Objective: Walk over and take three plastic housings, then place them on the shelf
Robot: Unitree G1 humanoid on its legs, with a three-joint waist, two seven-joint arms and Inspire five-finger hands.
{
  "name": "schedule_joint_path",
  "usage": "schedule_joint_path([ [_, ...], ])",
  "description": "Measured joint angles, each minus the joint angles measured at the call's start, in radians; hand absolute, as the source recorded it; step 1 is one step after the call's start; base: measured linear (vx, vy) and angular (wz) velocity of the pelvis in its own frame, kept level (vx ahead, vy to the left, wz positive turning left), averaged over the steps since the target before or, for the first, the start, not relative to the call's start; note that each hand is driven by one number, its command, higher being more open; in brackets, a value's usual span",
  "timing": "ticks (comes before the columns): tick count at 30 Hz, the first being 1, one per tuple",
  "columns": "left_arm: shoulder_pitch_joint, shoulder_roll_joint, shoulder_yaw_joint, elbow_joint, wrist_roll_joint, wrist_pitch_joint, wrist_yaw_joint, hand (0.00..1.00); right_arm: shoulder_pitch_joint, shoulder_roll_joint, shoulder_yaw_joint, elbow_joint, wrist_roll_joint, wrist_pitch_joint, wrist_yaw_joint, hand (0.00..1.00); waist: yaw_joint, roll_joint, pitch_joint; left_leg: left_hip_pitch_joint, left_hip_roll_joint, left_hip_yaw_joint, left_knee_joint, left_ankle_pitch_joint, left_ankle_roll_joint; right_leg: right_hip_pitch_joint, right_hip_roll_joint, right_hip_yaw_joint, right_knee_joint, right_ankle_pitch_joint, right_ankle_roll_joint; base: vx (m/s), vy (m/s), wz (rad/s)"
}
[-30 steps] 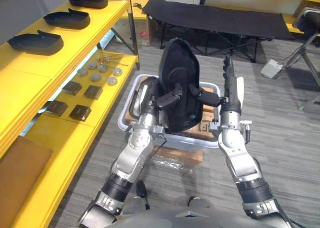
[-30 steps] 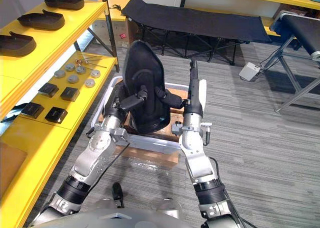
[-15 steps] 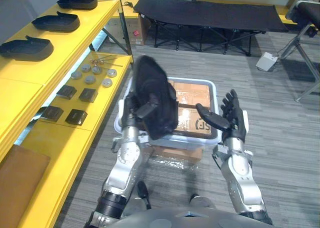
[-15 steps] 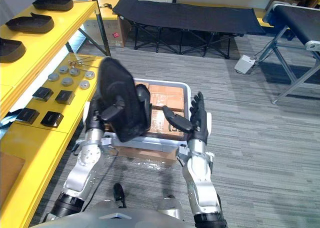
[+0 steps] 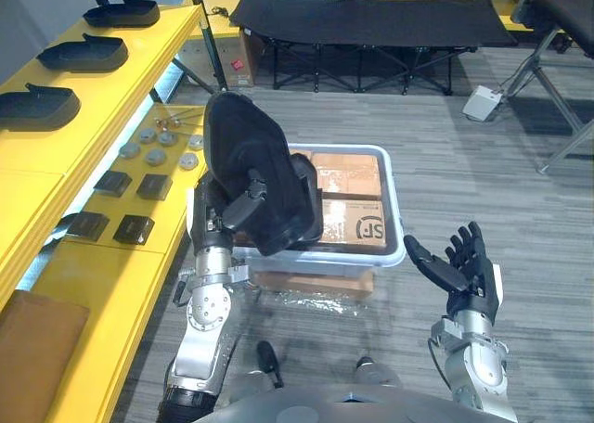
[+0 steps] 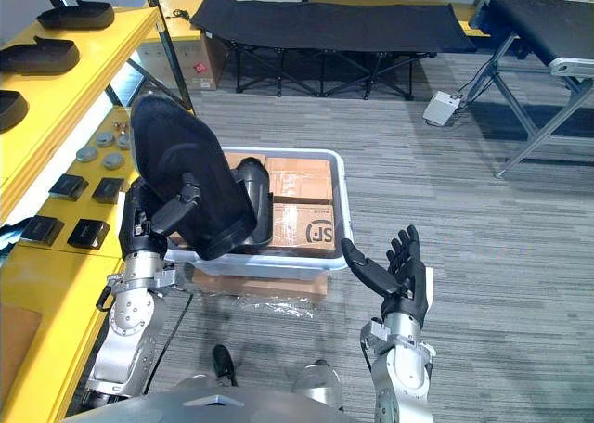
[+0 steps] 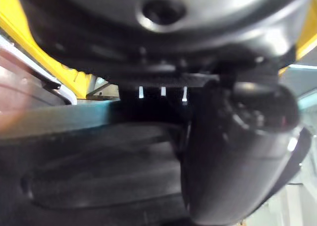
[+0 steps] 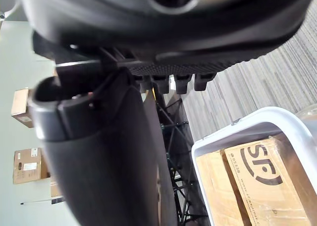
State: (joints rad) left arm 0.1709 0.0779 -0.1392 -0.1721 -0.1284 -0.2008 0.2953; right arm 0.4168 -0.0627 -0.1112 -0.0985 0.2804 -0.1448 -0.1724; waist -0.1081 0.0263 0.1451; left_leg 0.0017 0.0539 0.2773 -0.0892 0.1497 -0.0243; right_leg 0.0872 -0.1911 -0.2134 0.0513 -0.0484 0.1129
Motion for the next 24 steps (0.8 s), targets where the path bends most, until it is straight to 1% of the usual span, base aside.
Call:
schedule_joint_path([
  [4, 0.048, 0.0, 0.011, -0.061, -0.027, 0.0, -0.012, 0.0, -0.003, -0.001, 0.017, 0.0, -0.002, -0.001, 0.016, 1.0, 0.006, 0.004, -0.004, -0.016, -0.006, -0.028, 0.0, 0.003, 0.001, 0.001, -0.001, -0.024, 0.001, -0.005, 0.0, 0.01, 0.004, 0.2],
  [5, 0.057, 0.0, 0.017, -0.088, -0.028, -0.001, -0.021, 0.0, -0.004, -0.001, 0.017, 0.0, -0.001, -0.002, 0.017, 1.0, 0.011, 0.005, -0.004, -0.029, -0.01, -0.052, 0.0, 0.008, 0.002, 0.002, -0.002, -0.047, 0.005, -0.01, 0.001, 0.03, -0.002, 0.59],
  [6, 0.062, 0.0, 0.028, -0.112, -0.04, -0.003, -0.03, 0.0, -0.005, -0.001, 0.02, 0.0, -0.002, -0.002, 0.017, 1.0, 0.025, 0.004, -0.004, -0.04, -0.014, -0.078, 0.0, 0.014, 0.004, 0.002, -0.002, -0.063, 0.019, -0.017, 0.002, 0.03, -0.005, 0.64],
  [7, 0.066, 0.0, 0.036, -0.119, -0.055, -0.011, -0.036, 0.0, -0.008, -0.001, 0.022, 0.0, -0.002, -0.001, 0.017, 1.0, 0.028, 0.004, -0.006, -0.046, -0.016, -0.091, 0.0, 0.017, 0.006, 0.002, -0.003, -0.074, 0.026, -0.023, 0.002, 0.03, -0.017, 0.81],
  [8, 0.067, 0.0, 0.058, -0.136, -0.079, -0.02, -0.04, 0.0, -0.023, -0.002, 0.033, 0.0, -0.003, -0.001, 0.018, 1.0, 0.034, 0.004, -0.008, -0.062, -0.023, -0.135, 0.0, 0.027, 0.007, 0.004, -0.003, -0.094, 0.055, -0.045, -0.003, 0.03, -0.029, 0.74],
  [9, 0.066, 0.0, 0.069, -0.143, -0.09, -0.021, -0.039, 0.0, -0.032, -0.002, 0.036, 0.0, -0.005, -0.001, 0.018, 1.0, 0.036, 0.005, -0.009, -0.068, -0.026, -0.153, 0.0, 0.034, 0.011, 0.002, -0.002, -0.092, 0.069, -0.053, -0.003, 0.03, -0.038, 1.05],
  [10, 0.066, 0.001, 0.087, -0.15, -0.107, -0.031, -0.042, 0.0, -0.046, -0.003, 0.039, 0.0, -0.021, -0.002, 0.018, 1.0, 0.036, 0.006, -0.01, -0.081, -0.034, -0.199, 0.0, 0.046, 0.015, 0.001, 0.004, -0.069, 0.093, -0.079, -0.016, 0.02, -0.025, 0.82],
  [11, 0.065, 0.001, 0.093, -0.15, -0.11, -0.037, -0.044, 0.0, -0.05, -0.004, 0.039, 0.0, -0.027, -0.002, 0.017, 1.0, 0.036, 0.006, -0.01, -0.085, -0.038, -0.219, 0.0, 0.048, 0.012, 0.001, 0.007, -0.051, 0.1, -0.091, -0.021, 0.0, -0.035, 1.31],
  [12, 0.066, 0.001, 0.107, -0.154, -0.117, -0.044, -0.052, 0.0, -0.059, -0.011, 0.039, 0.0, -0.032, -0.002, 0.016, 1.0, 0.039, 0.006, -0.011, -0.099, -0.051, -0.278, 0.0, 0.058, 0.006, 0.001, 0.015, -0.018, 0.121, -0.124, -0.02, -0.03, -0.06, 1.18],
  [13, 0.074, -0.001, 0.126, -0.155, -0.123, -0.046, -0.059, 0.0, -0.07, -0.017, 0.04, 0.0, -0.033, -0.002, 0.017, 1.0, 0.059, 0.007, -0.011, -0.105, -0.054, -0.309, 0.0, 0.062, 0.005, 0.003, 0.018, -0.034, 0.135, -0.147, -0.022, -0.04, -0.083, 1.08],
  [14, 0.085, 0.0, 0.138, -0.159, -0.132, -0.046, -0.06, 0.0, -0.08, -0.02, 0.043, 0.001, -0.033, -0.002, 0.018, 1.0, 0.071, 0.009, -0.012, -0.106, -0.053, -0.318, 0.0, 0.066, -0.001, 0.004, 0.02, -0.043, 0.142, -0.152, -0.02, -0.05, -0.125, 0.61],
  [15, 0.13, -0.003, 0.173, -0.18, -0.139, -0.046, -0.058, 0.0, -0.11, -0.021, 0.046, 0.001, -0.034, -0.002, 0.031, 1.0, 0.089, 0.014, -0.016, -0.112, -0.046, -0.336, 0.001, 0.075, -0.011, 0.008, 0.031, -0.062, 0.144, -0.156, -0.023, -0.04, -0.109, 0.38],
  [16, 0.168, -0.002, 0.198, -0.198, -0.139, -0.046, -0.058, 0.0, -0.134, -0.022, 0.047, 0.001, -0.041, -0.002, 0.037, 1.0, 0.104, 0.016, -0.017, -0.117, -0.041, -0.347, 0.003, 0.085, -0.012, 0.008, 0.038, -0.074, 0.145, -0.155, -0.021, -0.04, -0.122, 0.34],
  [19, 0.218, -0.003, 0.217, -0.211, -0.146, -0.046, -0.062, 0.0, -0.16, -0.028, 0.049, 0.01, -0.064, -0.002, 0.037, 1.0, 0.12, 0.017, -0.018, -0.125, -0.041, -0.37, 0.003, 0.1, -0.014, 0.024, 0.044, -0.115, 0.15, -0.16, -0.023, -0.02, -0.065, 0.37],
  [20, 0.226, -0.004, 0.217, -0.211, -0.147, -0.046, -0.073, 0.0, -0.16, -0.034, 0.05, 0.009, -0.076, -0.002, 0.037, 1.0, 0.121, 0.018, -0.02, -0.142, -0.04, -0.352, 0.001, 0.087, 0.002, 0.035, 0.046, -0.145, 0.151, -0.16, -0.022, -0.03, -0.064, 1.03],
  [21, 0.226, -0.004, 0.211, -0.211, -0.154, -0.045, -0.103, 0.0, -0.153, -0.038, 0.046, 0.01, -0.081, 0.0, 0.036, 1.0, 0.105, 0.017, -0.023, -0.158, -0.026, -0.256, 0.007, 0.068, 0.035, 0.056, 0.047, -0.209, 0.137, -0.157, -0.014, 0.0, -0.02, 1.99],
  [22, 0.203, 0.0, 0.19, -0.208, -0.157, -0.044, -0.169, 0.0, -0.142, -0.041, 0.016, 0.01, -0.098, 0.002, 0.022, 1.0, 0.075, 0.003, -0.011, -0.195, 0.004, -0.037, 0.074, 0.018, 0.106, 0.098, 0.036, -0.291, 0.119, -0.151, -0.006, 0.0, 0.019, 2.36],
  [23, 0.185, 0.0, 0.165, -0.194, -0.156, -0.044, -0.2, 0.0, -0.127, -0.05, -0.012, 0.01, -0.1, 0.002, 0.011, 1.0, 0.075, 0.009, -0.009, -0.19, 0.033, 0.082, 0.103, 0.014, 0.103, 0.121, 0.032, -0.32, 0.122, -0.157, -0.003, 0.03, 0.046, 2.13],
  [24, 0.181, -0.001, 0.152, -0.191, -0.156, -0.044, -0.211, 0.0, -0.125, -0.06, -0.028, 0.01, -0.1, 0.001, 0.009, 1.0, 0.076, 0.008, -0.01, -0.183, 0.026, 0.1, 0.106, 0.015, 0.09, 0.135, 0.017, -0.31, 0.124, -0.183, 0.001, 0.01, 0.062, 1.06],
])
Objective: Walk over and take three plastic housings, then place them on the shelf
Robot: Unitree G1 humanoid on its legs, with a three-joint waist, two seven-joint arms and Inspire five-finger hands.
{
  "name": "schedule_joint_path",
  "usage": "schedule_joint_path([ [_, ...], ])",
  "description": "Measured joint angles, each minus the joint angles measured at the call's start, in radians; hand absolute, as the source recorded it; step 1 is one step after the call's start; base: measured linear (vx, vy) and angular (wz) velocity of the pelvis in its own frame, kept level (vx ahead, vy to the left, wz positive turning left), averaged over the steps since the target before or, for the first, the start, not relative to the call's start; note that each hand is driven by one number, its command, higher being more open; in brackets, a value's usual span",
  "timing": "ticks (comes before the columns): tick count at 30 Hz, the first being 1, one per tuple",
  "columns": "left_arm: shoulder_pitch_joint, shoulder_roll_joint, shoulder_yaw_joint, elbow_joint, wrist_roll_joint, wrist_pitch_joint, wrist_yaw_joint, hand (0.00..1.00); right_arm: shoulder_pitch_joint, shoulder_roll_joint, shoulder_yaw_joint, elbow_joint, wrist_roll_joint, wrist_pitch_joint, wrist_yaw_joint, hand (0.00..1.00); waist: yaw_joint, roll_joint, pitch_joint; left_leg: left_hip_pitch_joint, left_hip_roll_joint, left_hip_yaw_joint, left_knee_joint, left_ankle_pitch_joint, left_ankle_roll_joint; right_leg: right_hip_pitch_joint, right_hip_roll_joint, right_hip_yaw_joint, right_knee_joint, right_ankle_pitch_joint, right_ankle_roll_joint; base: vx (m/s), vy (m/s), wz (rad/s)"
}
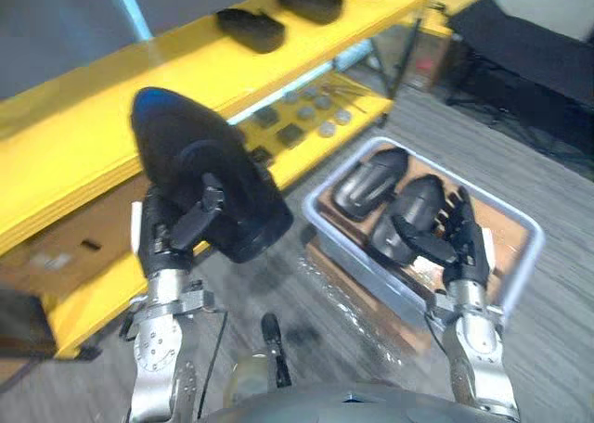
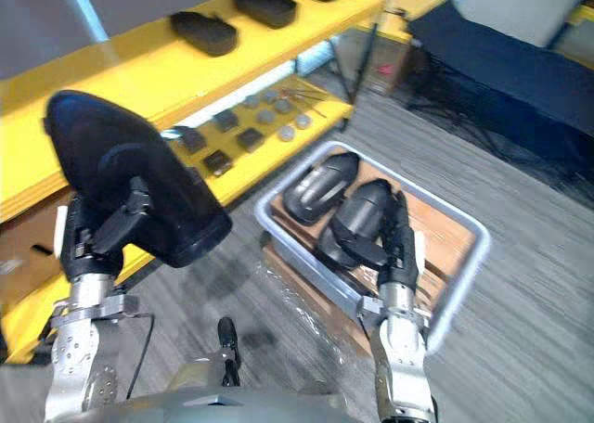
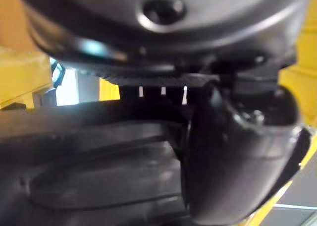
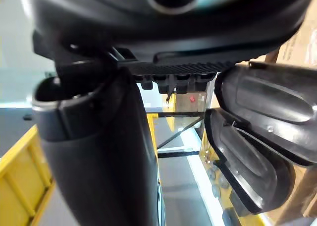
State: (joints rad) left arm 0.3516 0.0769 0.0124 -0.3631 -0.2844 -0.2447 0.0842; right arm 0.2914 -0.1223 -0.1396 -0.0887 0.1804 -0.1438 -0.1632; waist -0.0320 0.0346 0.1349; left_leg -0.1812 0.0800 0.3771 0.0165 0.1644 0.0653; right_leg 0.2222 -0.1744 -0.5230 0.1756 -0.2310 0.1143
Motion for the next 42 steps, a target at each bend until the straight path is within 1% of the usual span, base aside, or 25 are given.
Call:
schedule_joint_path([
  [2, 0.001, 0.0, 0.004, 0.008, 0.0, 0.001, 0.01, 0.0, -0.02, -0.009, -0.007, 0.009, -0.002, -0.007, 0.008, 1.0, 0.005, 0.012, 0.004, 0.001, -0.015, 0.002, -0.003, 0.011, -0.015, -0.008, -0.015, 0.036, 0.017, -0.026, 0.009, -0.02, 0.064, 0.25],
  [5, 0.002, 0.0, 0.02, 0.045, 0.0, 0.007, 0.024, 0.0, -0.022, 0.003, -0.004, 0.027, -0.007, -0.03, 0.03, 1.0, 0.004, 0.027, 0.004, 0.021, -0.011, 0.033, -0.004, 0.012, -0.014, -0.011, -0.021, 0.076, 0.022, -0.024, 0.01, -0.06, 0.07, -0.27],
  [9, 0.002, 0.002, 0.016, 0.046, 0.001, 0.009, 0.02, 0.0, 0.013, 0.011, -0.006, 0.03, -0.006, -0.039, 0.037, 1.0, -0.005, 0.022, 0.012, 0.018, 0.003, 0.069, 0.006, 0.01, -0.014, -0.038, -0.02, 0.107, 0.043, -0.026, 0.008, -0.05, 0.042, -0.25],
  [14, 0.006, 0.001, -0.003, 0.047, 0.003, 0.028, 0.02, 0.0, 0.001, 0.011, 0.027, 0.03, -0.007, -0.064, 0.047, 1.0, 0.001, 0.02, 0.047, -0.01, 0.018, 0.07, 0.11, -0.044, -0.014, -0.053, -0.047, 0.098, 0.142, -0.083, 0.008, -0.05, 0.024, 0.08],
  [15, 0.007, 0.001, -0.003, 0.047, 0.003, 0.029, 0.019, 0.0, -0.001, 0.013, 0.033, 0.03, -0.007, -0.066, 0.047, 1.0, 0.001, 0.014, 0.05, -0.019, 0.017, 0.076, 0.122, -0.063, -0.019, -0.049, -0.052, 0.081, 0.14, -0.089, 0.006, 0.02, 0.056, 0.49],
  [17, 0.007, 0.003, 0.002, 0.047, 0.003, 0.029, 0.001, 0.0, -0.015, 0.044, 0.03, 0.029, -0.007, -0.066, 0.031, 1.0, 0.013, -0.002, 0.059, -0.061, 0.039, 0.093, 0.317, -0.154, 0.039, -0.024, -0.077, 0.045, 0.142, -0.111, -0.001, 0.1, 0.082, 0.46],
  [18, 0.007, 0.004, 0.006, 0.047, 0.003, 0.029, -0.003, 0.0, -0.018, 0.052, 0.031, 0.029, -0.006, -0.067, 0.023, 1.0, 0.017, -0.007, 0.062, -0.063, 0.038, 0.095, 0.355, -0.203, 0.032, -0.011, -0.082, 0.038, 0.147, -0.122, -0.001, 0.17, 0.068, 0.35],
  [19, 0.007, 0.009, 0.012, 0.047, 0.003, 0.03, -0.013, 0.0, -0.017, 0.066, 0.032, 0.028, -0.007, -0.067, 0.016, 1.0, 0.024, -0.022, 0.063, -0.06, 0.025, 0.089, 0.384, -0.253, 0.004, 0.012, -0.089, 0.031, 0.16, -0.142, -0.024, 0.17, 0.054, 0.26],
  [20, 0.006, 0.008, 0.015, 0.048, 0.003, 0.03, -0.02, 0.0, -0.017, 0.07, 0.031, 0.027, -0.007, -0.067, 0.014, 1.0, 0.025, -0.024, 0.055, -0.059, 0.014, 0.081, 0.383, -0.266, -0.004, 0.011, -0.098, 0.037, 0.193, -0.136, -0.027, 0.24, 0.072, 0.74],
  [21, -0.007, 0.007, 0.019, 0.048, 0.007, 0.03, -0.024, 0.0, -0.024, 0.069, 0.034, 0.025, -0.007, -0.069, 0.009, 1.0, 0.008, -0.025, 0.056, -0.079, -0.007, 0.037, 0.371, -0.27, 0.002, -0.082, -0.11, 0.115, 0.36, -0.069, -0.053, 0.21, 0.067, 0.78],
  [22, -0.013, 0.012, 0.02, 0.046, 0.011, 0.03, -0.025, 0.0, -0.026, 0.076, 0.032, 0.025, -0.007, -0.069, 0.006, 1.0, 0.001, -0.018, 0.053, -0.075, -0.016, 0.016, 0.348, -0.264, 0.008, -0.126, -0.111, 0.161, 0.438, -0.035, -0.057, 0.33, 0.076, 1.11],
  [23, -0.021, 0.03, 0.023, 0.046, 0.015, 0.031, -0.026, 0.0, -0.026, 0.095, 0.031, 0.025, -0.007, -0.071, 0.003, 1.0, -0.01, -0.035, 0.059, -0.051, -0.033, -0.014, 0.294, -0.244, 0.012, -0.18, -0.104, 0.232, 0.52, -0.017, -0.063, 0.27, 0.032, 0.84],
  [25, -0.025, 0.023, 0.029, 0.052, 0.014, 0.033, -0.018, 0.0, -0.022, 0.101, 0.027, 0.022, -0.009, -0.088, 0.006, 1.0, -0.018, -0.043, 0.062, 0.002, -0.058, -0.066, 0.222, -0.228, 0.023, -0.219, -0.077, 0.273, 0.479, -0.091, -0.079, 0.28, -0.018, 0.65],
  [26, -0.026, 0.017, 0.034, 0.054, 0.012, 0.035, -0.016, 0.0, -0.019, 0.103, 0.016, 0.01, -0.011, -0.089, 0.011, 1.0, -0.023, -0.036, 0.066, 0.027, -0.063, -0.086, 0.2, -0.229, 0.016, -0.234, -0.069, 0.277, 0.458, -0.107, -0.103, 0.3, -0.035, 0.51],
  [27, -0.034, 0.014, 0.032, 0.055, 0.012, 0.036, -0.014, 0.0, 0.0, 0.113, -0.015, -0.022, -0.011, -0.099, 0.023, 1.0, -0.029, -0.015, 0.073, 0.067, -0.068, -0.125, 0.17, -0.234, 0.007, -0.279, -0.059, 0.288, 0.436, -0.12, -0.126, 0.3, -0.044, 0.66],
  [29, -0.048, 0.017, 0.027, 0.054, 0.012, 0.035, -0.019, 0.0, 0.044, 0.125, -0.056, -0.077, -0.01, -0.124, 0.032, 1.0, -0.046, 0.008, 0.074, 0.097, -0.065, -0.176, 0.154, -0.243, -0.008, -0.376, -0.043, 0.378, 0.411, -0.107, -0.112, 0.25, -0.054, 0.79],
  [30, -0.05, 0.018, 0.026, 0.054, 0.012, 0.035, -0.021, 0.0, 0.064, 0.127, -0.07, -0.095, -0.009, -0.134, 0.038, 1.0, -0.062, 0.013, 0.077, 0.109, -0.061, -0.202, 0.153, -0.249, -0.017, -0.404, -0.027, 0.445, 0.375, -0.087, -0.08, 0.23, -0.102, 1.01],
  [31, -0.043, 0.018, 0.021, 0.057, 0.012, 0.035, -0.021, 0.0, 0.091, 0.131, -0.083, -0.109, -0.008, -0.139, 0.044, 1.0, -0.084, 0.01, 0.078, 0.134, -0.05, -0.235, 0.156, -0.257, -0.035, -0.409, 0.004, 0.524, 0.317, -0.051, -0.027, 0.37, -0.241, 1.1],
  [32, -0.029, 0.018, 0.012, 0.059, 0.012, 0.035, -0.02, 0.0, 0.121, 0.132, -0.084, -0.123, -0.008, -0.146, 0.046, 1.0, -0.086, -0.004, 0.07, 0.154, -0.039, -0.265, 0.171, -0.275, -0.066, -0.375, 0.036, 0.568, 0.212, 0.027, -0.04, 0.38, -0.287, 0.85],
  [33, -0.027, 0.02, 0.007, 0.057, 0.012, 0.035, -0.02, 0.0, 0.136, 0.135, -0.082, -0.136, -0.008, -0.149, 0.047, 1.0, -0.083, -0.019, 0.062, 0.153, -0.038, -0.275, 0.191, -0.291, -0.082, -0.36, 0.037, 0.574, 0.154, 0.08, -0.047, 0.41, -0.378, 0.68],
  [34, -0.027, 0.034, -0.001, 0.052, 0.013, 0.035, -0.02, 0.0, 0.159, 0.147, -0.071, -0.175, -0.008, -0.149, 0.046, 1.0, -0.076, -0.068, 0.043, 0.144, -0.052, -0.288, 0.238, -0.335, -0.11, -0.334, 0.016, 0.553, 0.1, 0.185, -0.032, 0.33, -0.387, 0.57],
  [35, -0.028, 0.022, -0.012, 0.059, 0.013, 0.037, -0.019, 0.0, 0.152, 0.138, -0.069, -0.195, -0.008, -0.149, 0.044, 1.0, -0.075, -0.059, 0.037, 0.129, -0.025, -0.292, 0.278, -0.373, -0.121, -0.313, 0.022, 0.514, 0.094, 0.147, -0.006, 0.31, -0.378, 0.75],
  [36, -0.02, 0.006, -0.042, 0.056, 0.013, 0.049, -0.019, 0.0, 0.141, 0.116, -0.073, -0.218, -0.008, -0.149, 0.041, 1.0, -0.081, -0.029, 0.02, 0.113, 0.044, -0.242, 0.3, -0.384, -0.126, -0.301, 0.049, 0.467, 0.074, 0.14, -0.024, 0.25, -0.317, 0.59],
  [39, -0.025, -0.008, -0.11, 0.056, 0.015, 0.056, -0.032, 0.0, 0.077, 0.048, -0.102, -0.227, 0.012, -0.149, 0.039, 1.0, -0.077, 0.012, 0.016, 0.148, 0.106, -0.195, 0.244, -0.333, -0.178, -0.274, 0.086, 0.432, 0.068, 0.131, -0.039, 0.21, -0.178, 0.46],
  [42, -0.031, -0.007, -0.11, 0.057, 0.014, 0.056, -0.03, 0.0, 0.034, 0.045, -0.123, -0.228, 0.045, -0.15, 0.046, 1.0, -0.074, 0.001, 0.025, 0.129, 0.116, -0.203, 0.376, -0.32, -0.162, -0.213, 0.092, 0.431, 0.065, 0.097, -0.064, 0.16, -0.094, 0.17],
])
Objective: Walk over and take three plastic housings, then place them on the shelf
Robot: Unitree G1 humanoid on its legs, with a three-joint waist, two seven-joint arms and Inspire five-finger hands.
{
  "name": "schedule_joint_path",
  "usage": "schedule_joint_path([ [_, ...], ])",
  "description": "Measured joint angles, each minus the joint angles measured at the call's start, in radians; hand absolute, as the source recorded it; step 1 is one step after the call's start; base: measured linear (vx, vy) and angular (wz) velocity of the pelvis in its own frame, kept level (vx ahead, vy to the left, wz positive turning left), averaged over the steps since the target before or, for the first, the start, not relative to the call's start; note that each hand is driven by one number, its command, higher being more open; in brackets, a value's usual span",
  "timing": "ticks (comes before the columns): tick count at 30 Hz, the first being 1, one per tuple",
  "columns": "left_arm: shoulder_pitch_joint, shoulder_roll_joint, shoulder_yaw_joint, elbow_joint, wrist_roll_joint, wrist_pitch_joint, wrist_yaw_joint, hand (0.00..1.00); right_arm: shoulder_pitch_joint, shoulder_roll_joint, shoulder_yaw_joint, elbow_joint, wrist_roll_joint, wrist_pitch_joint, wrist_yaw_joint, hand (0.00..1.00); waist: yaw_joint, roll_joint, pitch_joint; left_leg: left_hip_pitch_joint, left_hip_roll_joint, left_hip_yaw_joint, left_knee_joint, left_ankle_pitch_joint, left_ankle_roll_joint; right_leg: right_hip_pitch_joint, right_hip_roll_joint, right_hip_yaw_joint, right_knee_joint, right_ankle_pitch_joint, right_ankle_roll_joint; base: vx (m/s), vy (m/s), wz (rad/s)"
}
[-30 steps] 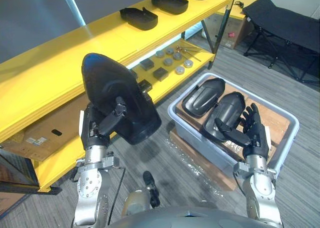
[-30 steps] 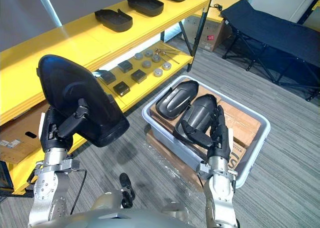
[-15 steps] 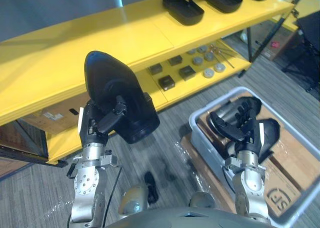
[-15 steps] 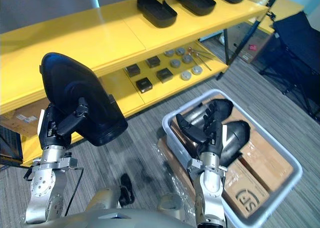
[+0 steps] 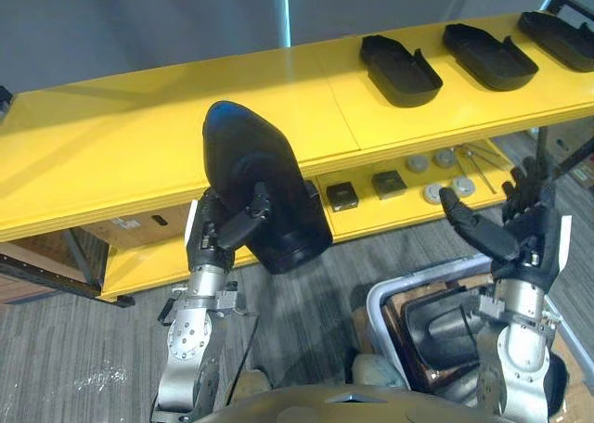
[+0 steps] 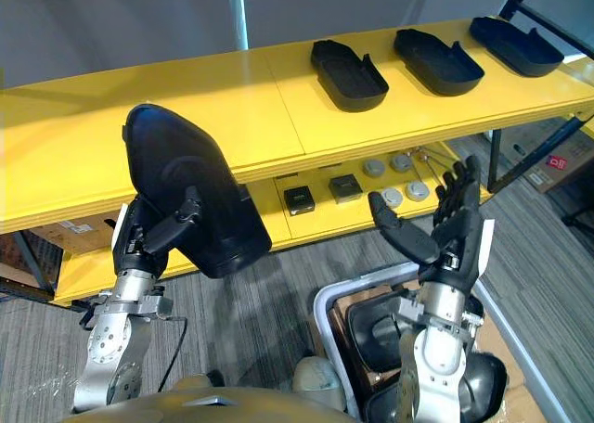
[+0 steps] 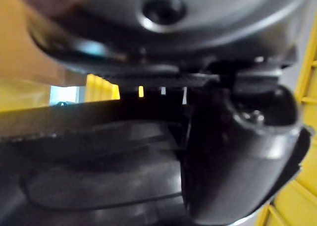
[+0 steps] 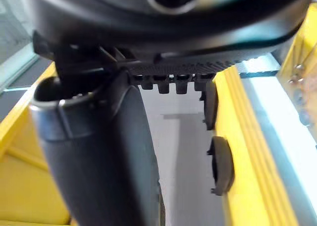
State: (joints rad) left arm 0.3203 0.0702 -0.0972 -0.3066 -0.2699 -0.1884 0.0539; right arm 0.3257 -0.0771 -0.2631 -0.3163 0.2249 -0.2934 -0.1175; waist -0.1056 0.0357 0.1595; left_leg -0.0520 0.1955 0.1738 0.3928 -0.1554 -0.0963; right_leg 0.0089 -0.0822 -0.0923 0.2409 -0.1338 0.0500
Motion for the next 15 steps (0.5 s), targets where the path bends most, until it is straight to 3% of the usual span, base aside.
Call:
schedule_joint_path([
  [2, -0.001, -0.005, 0.029, 0.001, -0.003, 0.0, 0.001, 0.0, -0.015, -0.003, -0.002, -0.001, 0.013, -0.003, 0.009, 1.0, 0.014, 0.003, 0.021, -0.058, 0.033, -0.007, 0.229, 0.006, 0.016, 0.072, 0.0, 0.01, -0.019, -0.026, -0.006, 0.14, -0.056, -0.09],
  [3, -0.001, -0.005, 0.049, 0.004, -0.003, 0.0, -0.002, 0.0, -0.016, -0.005, -0.006, 0.0, 0.015, -0.004, 0.014, 1.0, 0.023, 0.0, 0.035, -0.092, 0.051, -0.009, 0.304, -0.012, 0.045, 0.116, 0.001, 0.009, -0.045, -0.033, -0.012, 0.12, 0.046, -0.1],
  [6, -0.009, -0.002, 0.053, 0.004, -0.003, -0.007, -0.026, 0.0, -0.021, -0.002, -0.046, 0.0, 0.019, -0.007, 0.015, 1.0, 0.014, 0.029, 0.037, -0.116, 0.053, 0.021, 0.098, -0.023, 0.056, 0.14, -0.01, 0.018, -0.039, -0.08, -0.02, 0.09, 0.091, 0.01],
  [8, -0.015, 0.0, 0.041, 0.005, -0.002, -0.007, -0.041, 0.0, -0.022, -0.005, -0.059, 0.0, 0.02, -0.007, -0.005, 1.0, 0.008, 0.028, 0.042, -0.107, 0.019, 0.014, -0.044, 0.056, 0.043, 0.127, -0.04, 0.035, 0.025, -0.131, 0.012, 0.12, 0.221, -0.23],
  [9, -0.017, 0.005, 0.034, 0.009, -0.001, -0.007, -0.043, 0.0, -0.027, -0.004, -0.052, 0.001, 0.019, -0.009, -0.015, 1.0, 0.017, 0.021, 0.043, -0.065, -0.007, 0.029, -0.067, 0.113, 0.003, 0.118, -0.062, 0.078, 0.063, -0.161, 0.032, 0.15, 0.258, -0.6],
  [10, -0.035, 0.01, 0.035, 0.017, 0.0, -0.007, -0.043, 0.0, -0.03, -0.001, -0.033, -0.003, 0.027, -0.017, -0.026, 1.0, 0.016, 0.012, 0.044, -0.057, -0.032, 0.057, -0.045, 0.085, 0.022, 0.113, -0.093, 0.104, 0.073, -0.167, 0.043, 0.16, 0.254, -0.62],
  [12, -0.073, 0.015, 0.036, 0.018, 0.001, -0.008, -0.041, 0.0, -0.038, 0.0, 0.004, -0.003, 0.036, -0.024, -0.025, 1.0, 0.018, 0.008, 0.052, -0.089, -0.028, 0.087, 0.046, 0.033, 0.036, 0.092, -0.109, 0.148, 0.071, -0.16, 0.073, 0.13, 0.235, -0.53],
  [15, -0.088, 0.02, 0.035, 0.015, 0.001, -0.007, -0.055, 0.0, -0.036, 0.033, 0.071, -0.035, 0.036, -0.024, -0.021, 1.0, 0.013, -0.004, 0.048, -0.086, -0.03, 0.132, 0.094, -0.039, 0.041, 0.094, -0.13, 0.187, 0.046, -0.139, 0.091, 0.14, 0.242, -0.5],
])
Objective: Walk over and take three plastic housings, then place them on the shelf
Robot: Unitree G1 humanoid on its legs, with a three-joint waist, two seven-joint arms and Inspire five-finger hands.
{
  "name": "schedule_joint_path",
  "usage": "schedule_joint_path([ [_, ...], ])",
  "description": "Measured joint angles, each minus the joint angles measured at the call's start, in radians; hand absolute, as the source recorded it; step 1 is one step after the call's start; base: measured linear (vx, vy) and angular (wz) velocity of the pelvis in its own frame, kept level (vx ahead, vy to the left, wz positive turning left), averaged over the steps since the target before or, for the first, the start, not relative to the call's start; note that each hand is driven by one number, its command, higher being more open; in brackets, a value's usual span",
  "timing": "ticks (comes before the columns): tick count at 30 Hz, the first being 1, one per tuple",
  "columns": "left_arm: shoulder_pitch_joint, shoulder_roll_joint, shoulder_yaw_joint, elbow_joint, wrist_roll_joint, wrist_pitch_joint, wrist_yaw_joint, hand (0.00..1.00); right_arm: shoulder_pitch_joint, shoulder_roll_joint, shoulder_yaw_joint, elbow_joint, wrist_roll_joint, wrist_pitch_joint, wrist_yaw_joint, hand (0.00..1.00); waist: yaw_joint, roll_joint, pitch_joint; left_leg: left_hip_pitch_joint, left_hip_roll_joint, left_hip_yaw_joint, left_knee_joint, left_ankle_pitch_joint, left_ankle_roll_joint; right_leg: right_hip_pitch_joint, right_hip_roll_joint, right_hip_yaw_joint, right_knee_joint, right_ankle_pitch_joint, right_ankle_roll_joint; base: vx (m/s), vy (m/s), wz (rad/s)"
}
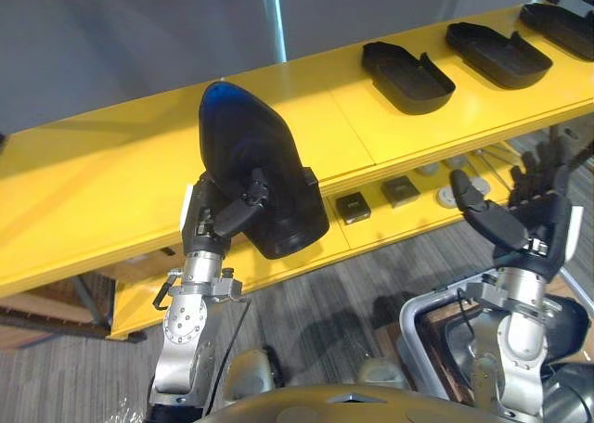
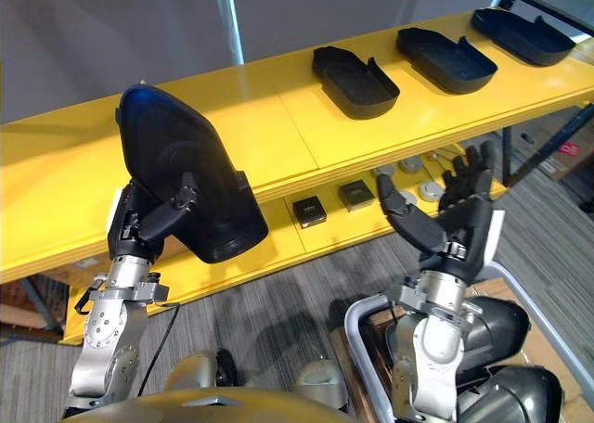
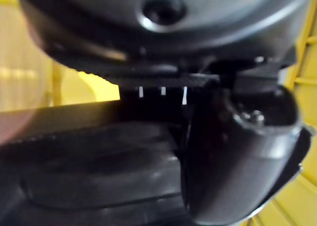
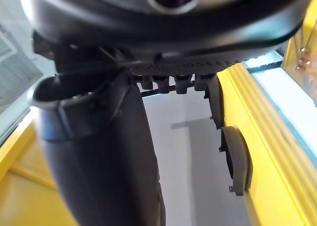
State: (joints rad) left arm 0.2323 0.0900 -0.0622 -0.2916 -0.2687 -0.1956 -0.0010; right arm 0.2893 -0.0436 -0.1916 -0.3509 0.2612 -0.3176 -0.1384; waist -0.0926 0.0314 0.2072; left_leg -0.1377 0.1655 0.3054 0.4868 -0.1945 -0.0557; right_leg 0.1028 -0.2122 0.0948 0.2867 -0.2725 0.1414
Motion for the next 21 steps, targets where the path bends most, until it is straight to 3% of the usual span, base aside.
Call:
schedule_joint_path([
  [4, 0.0, 0.01, 0.0, -0.022, 0.0, 0.039, -0.04, 0.0, -0.001, 0.028, 0.046, -0.017, -0.007, -0.001, 0.002, 1.0, -0.013, -0.002, -0.011, 0.068, -0.019, 0.07, -0.088, 0.008, 0.017, -0.033, -0.016, -0.033, 0.006, 0.093, -0.019, 0.11, 0.13, -0.42],
  [8, 0.0, 0.033, 0.01, -0.067, -0.003, 0.095, -0.044, 0.0, -0.014, 0.037, 0.043, -0.013, -0.04, 0.001, 0.022, 1.0, -0.021, -0.002, -0.025, 0.087, -0.021, 0.087, -0.166, 0.038, 0.033, -0.053, -0.01, -0.09, -0.077, 0.193, 0.0, 0.07, 0.043, -0.45],
  [11, -0.014, 0.049, 0.009, -0.082, -0.004, 0.117, -0.044, 0.0, -0.013, 0.018, 0.043, -0.013, -0.06, 0.001, 0.03, 1.0, -0.024, -0.001, -0.026, 0.096, -0.024, 0.086, -0.184, 0.041, 0.03, -0.039, -0.011, -0.098, -0.123, 0.208, 0.004, 0.02, -0.012, -0.24],
  [14, -0.094, 0.097, 0.019, -0.082, -0.004, 0.128, -0.012, 0.0, -0.007, -0.012, 0.03, -0.013, -0.057, 0.003, 0.073, 1.0, -0.028, 0.0, -0.026, 0.127, -0.033, 0.086, -0.23, 0.071, 0.025, -0.014, -0.012, -0.11, -0.151, 0.208, 0.004, -0.02, -0.045, -0.05],
  [18, -0.245, 0.153, 0.124, -0.083, -0.06, 0.128, 0.099, 0.0, 0.008, -0.048, 0.046, -0.019, -0.058, 0.02, 0.173, 1.0, -0.037, 0.019, -0.038, 0.15, -0.036, 0.104, -0.309, 0.123, -0.002, -0.026, -0.004, -0.115, -0.181, 0.207, 0.003, -0.09, -0.073, -0.19],
  [21, -0.333, 0.206, 0.205, -0.082, -0.121, 0.128, 0.174, 0.0, 0.028, -0.047, 0.068, -0.019, -0.057, 0.037, 0.196, 1.0, -0.048, 0.021, -0.04, 0.148, -0.037, 0.133, -0.342, 0.152, -0.018, -0.053, -0.004, -0.114, -0.201, 0.191, 0.0, -0.14, -0.078, -0.28],
])
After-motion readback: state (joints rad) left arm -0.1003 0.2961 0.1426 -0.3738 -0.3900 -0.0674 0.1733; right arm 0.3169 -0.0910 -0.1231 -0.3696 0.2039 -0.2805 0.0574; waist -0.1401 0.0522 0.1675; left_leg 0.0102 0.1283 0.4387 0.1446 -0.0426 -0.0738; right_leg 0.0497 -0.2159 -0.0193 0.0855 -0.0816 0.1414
